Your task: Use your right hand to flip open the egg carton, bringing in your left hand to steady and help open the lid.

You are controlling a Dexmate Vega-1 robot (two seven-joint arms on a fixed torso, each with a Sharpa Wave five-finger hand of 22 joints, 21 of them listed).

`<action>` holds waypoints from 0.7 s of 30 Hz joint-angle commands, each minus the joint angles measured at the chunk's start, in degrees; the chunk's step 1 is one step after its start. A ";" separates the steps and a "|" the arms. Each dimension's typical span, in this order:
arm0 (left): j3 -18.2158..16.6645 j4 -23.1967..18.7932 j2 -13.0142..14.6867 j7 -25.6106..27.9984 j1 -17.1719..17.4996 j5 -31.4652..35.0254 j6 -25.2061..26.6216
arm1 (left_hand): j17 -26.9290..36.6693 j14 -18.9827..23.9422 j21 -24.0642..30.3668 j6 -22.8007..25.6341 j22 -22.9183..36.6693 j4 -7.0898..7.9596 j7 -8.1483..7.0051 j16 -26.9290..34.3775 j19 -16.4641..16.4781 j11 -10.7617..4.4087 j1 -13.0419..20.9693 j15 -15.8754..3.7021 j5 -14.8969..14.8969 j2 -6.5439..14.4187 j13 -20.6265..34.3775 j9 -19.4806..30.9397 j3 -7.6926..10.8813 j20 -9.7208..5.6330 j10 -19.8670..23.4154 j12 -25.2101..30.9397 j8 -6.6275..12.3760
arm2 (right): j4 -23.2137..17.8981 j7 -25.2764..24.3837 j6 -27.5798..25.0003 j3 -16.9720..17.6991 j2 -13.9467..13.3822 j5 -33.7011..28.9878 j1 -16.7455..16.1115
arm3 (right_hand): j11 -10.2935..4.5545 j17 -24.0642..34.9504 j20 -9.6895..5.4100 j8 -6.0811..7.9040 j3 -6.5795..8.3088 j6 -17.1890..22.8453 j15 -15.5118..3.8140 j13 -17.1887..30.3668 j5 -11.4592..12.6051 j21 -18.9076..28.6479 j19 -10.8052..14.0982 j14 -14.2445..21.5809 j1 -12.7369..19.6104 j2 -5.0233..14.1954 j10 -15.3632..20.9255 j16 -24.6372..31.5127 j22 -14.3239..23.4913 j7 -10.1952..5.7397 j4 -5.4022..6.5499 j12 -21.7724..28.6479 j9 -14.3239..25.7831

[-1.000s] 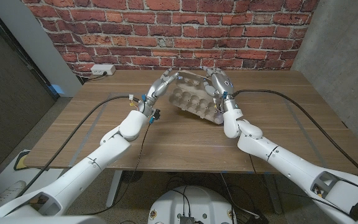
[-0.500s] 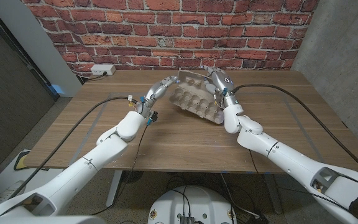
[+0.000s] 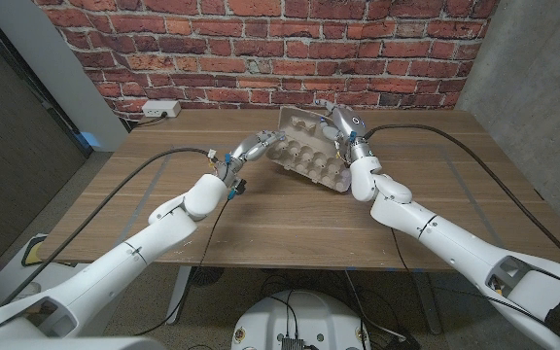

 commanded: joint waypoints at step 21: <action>3.52 -0.57 3.27 -5.47 -3.80 3.91 6.96 | 0.17 1.16 0.00 -2.07 0.20 0.39 0.09 -0.47 0.90 0.63 -0.54 -4.60 0.28 -0.62 0.08 0.17 -0.83 -1.51 -2.18 -2.39 -0.89 | -2.80 14.94 -11.60 2.77 0.48 16.03 3.22 | -4.19 -1.04 1.89 -0.26 0.59 2.68 -10.12 -4.03 4.61 2.14 4.91 8.95 -2.20 -0.72 10.56 -0.12 0.06 2.95 -2.19 0.68 0.01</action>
